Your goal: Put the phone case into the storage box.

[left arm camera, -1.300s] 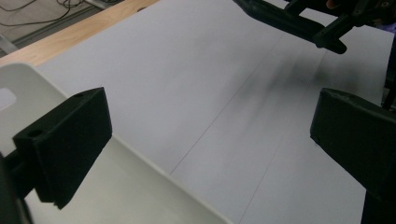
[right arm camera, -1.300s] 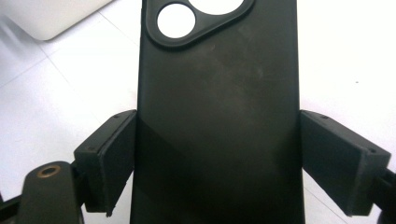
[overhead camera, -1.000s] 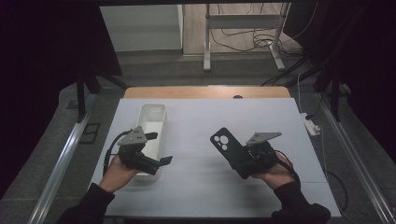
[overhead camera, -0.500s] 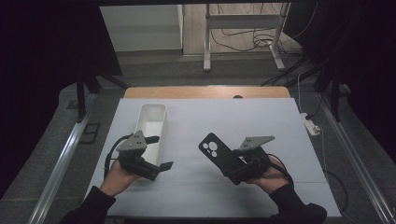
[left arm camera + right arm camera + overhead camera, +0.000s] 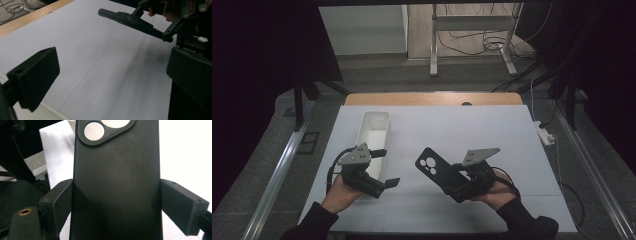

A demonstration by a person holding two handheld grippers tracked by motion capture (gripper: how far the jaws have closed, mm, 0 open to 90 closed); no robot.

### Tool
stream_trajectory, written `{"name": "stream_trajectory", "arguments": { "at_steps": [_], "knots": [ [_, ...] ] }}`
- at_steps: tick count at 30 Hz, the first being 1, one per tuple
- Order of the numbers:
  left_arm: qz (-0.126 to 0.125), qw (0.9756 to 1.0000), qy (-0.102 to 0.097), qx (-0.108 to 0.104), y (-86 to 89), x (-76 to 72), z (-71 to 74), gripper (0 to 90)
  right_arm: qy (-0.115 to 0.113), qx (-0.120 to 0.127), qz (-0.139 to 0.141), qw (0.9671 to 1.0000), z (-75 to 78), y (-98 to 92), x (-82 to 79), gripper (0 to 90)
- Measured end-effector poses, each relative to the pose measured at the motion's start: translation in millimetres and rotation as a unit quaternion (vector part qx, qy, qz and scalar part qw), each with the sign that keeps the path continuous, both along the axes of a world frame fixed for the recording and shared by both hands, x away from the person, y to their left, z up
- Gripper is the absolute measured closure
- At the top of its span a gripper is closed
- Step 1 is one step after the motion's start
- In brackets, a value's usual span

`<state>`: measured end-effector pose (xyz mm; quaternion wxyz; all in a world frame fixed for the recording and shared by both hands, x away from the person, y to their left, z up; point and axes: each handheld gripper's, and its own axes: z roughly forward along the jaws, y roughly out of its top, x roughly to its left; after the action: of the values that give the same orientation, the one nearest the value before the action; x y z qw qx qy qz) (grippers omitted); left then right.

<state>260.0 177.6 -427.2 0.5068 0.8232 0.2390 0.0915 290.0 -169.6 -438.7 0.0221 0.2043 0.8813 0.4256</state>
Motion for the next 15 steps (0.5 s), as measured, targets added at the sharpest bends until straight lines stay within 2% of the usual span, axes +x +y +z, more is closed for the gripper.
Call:
{"name": "stream_trajectory", "arguments": {
  "at_steps": [10,12,15],
  "knots": [
    [-0.022,0.9997,0.001,0.000,-8.6,-1.6,-1.7,0.0,-0.001,0.012,0.043,0.9990,1.6,10.2,-4.7,14.8],
    [-0.035,0.9994,0.000,-0.001,-12.2,-1.9,-2.6,0.0,-0.002,0.017,0.051,0.9986,2.2,11.9,-5.7,14.8],
    [-0.042,0.9991,-0.002,0.000,-14.2,-2.0,-3.0,0.0,-0.002,0.020,0.060,0.9980,2.9,13.3,-6.6,14.8]
  ]
}}
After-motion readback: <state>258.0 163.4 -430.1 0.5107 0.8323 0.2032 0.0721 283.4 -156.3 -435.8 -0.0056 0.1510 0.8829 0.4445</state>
